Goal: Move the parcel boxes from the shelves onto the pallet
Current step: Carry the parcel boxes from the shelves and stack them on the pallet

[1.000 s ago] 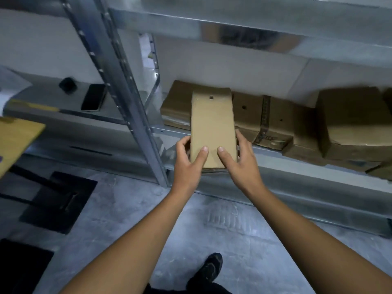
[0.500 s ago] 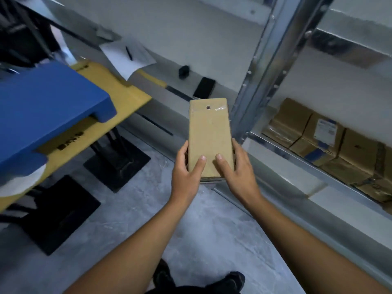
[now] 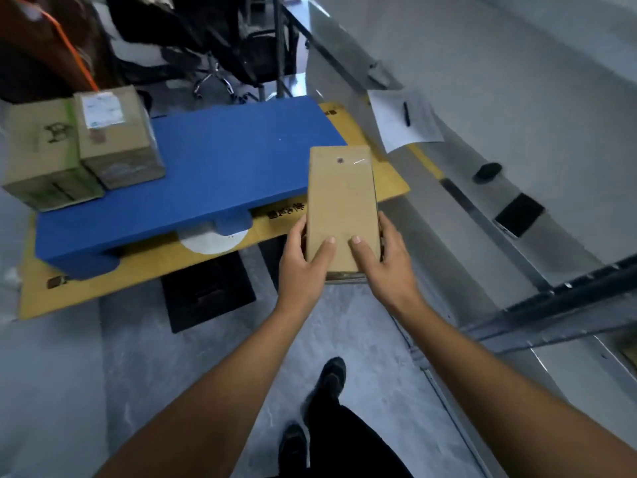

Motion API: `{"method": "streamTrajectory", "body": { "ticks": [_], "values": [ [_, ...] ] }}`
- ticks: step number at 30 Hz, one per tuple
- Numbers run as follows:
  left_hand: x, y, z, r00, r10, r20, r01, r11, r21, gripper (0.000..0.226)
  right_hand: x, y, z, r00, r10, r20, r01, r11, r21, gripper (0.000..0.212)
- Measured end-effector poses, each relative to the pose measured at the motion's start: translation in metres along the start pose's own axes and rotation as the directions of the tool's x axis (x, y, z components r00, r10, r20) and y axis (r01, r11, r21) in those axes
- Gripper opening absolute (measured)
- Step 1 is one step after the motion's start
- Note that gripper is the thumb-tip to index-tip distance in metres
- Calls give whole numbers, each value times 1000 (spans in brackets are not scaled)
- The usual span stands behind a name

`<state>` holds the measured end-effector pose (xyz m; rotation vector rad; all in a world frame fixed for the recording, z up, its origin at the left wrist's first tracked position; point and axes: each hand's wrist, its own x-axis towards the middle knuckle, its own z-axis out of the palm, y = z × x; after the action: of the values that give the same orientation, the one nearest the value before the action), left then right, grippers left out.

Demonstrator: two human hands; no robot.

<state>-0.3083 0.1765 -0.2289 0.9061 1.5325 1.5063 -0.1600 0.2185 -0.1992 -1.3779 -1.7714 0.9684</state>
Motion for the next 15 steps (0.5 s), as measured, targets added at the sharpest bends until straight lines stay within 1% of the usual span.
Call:
{"method": "streamTrajectory", "body": {
  "ticks": [5, 10, 12, 15],
  "values": [
    [59, -3, -55, 988, -11, -152, 12, 1000, 4, 63, 68, -19, 70, 990, -41, 136, 32, 997, 66, 64],
    [131, -9, -97, 968, -37, -247, 45, 999, 28, 68, 144, -33, 135, 968, -91, 234, 68, 992, 105, 64],
    [158, -9, -111, 958, -56, -280, 70, 997, 39, 70, 174, -37, 157, 958, -77, 277, 48, 993, 111, 65],
    [197, -6, -132, 944, -81, -319, 122, 987, 109, 69, 216, -42, 187, 937, -54, 345, 11, 992, 127, 64]
  ]
}}
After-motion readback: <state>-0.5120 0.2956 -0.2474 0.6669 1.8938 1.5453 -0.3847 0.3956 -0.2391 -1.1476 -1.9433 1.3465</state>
